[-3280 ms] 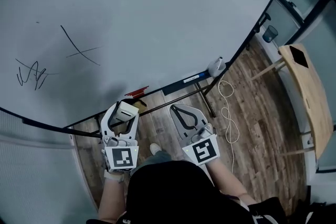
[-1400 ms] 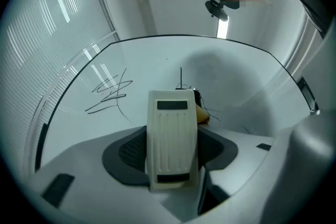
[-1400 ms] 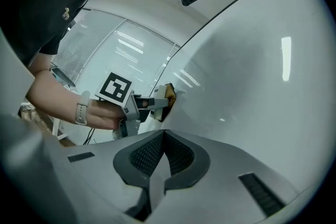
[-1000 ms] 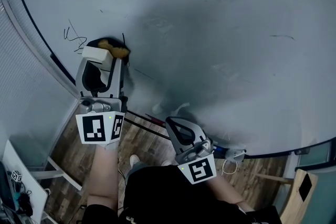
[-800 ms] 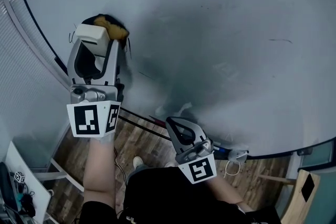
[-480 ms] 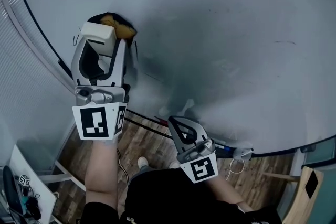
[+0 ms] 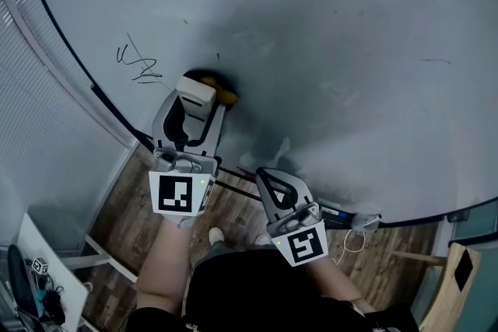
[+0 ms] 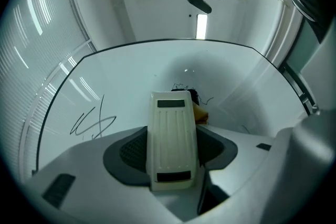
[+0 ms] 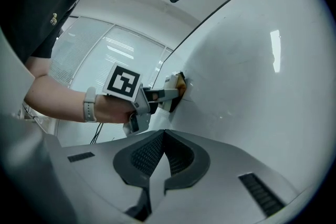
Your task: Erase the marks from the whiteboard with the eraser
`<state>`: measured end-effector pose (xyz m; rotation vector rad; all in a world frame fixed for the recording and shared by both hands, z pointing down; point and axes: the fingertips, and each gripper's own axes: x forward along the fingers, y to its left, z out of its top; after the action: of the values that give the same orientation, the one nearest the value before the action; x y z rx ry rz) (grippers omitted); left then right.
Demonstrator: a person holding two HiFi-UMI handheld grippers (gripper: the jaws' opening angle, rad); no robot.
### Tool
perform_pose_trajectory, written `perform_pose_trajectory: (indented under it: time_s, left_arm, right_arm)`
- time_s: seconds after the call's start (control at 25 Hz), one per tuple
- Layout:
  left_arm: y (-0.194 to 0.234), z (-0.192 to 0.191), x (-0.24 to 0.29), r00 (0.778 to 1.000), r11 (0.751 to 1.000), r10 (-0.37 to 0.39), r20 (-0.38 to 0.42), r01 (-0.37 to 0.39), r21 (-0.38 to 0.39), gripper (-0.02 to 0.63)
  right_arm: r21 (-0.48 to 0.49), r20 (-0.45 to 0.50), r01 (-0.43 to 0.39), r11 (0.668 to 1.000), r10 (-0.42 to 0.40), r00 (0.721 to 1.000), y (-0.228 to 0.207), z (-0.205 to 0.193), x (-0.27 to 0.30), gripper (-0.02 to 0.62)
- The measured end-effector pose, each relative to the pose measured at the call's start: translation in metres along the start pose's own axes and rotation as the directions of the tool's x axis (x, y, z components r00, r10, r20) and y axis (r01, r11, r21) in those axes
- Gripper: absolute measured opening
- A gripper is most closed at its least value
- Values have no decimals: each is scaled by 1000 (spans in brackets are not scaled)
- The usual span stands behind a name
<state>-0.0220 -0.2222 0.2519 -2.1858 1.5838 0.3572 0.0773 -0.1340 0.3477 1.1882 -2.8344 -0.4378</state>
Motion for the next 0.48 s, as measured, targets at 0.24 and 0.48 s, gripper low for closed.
perform_pose_trajectory:
  time_s: [0.24,0.48]
  left_arm:
    - [16,-55,-26,989,995,47,-142,-59,-81,265]
    - [92,-48,-32,968,950,216,-126,-238,-204,265]
  right_arm:
    - [7,-10,-14,1000,14,1000,12,-4,4,28]
    - [7,-24,-1,1000,2,1000,14,-6,6,28]
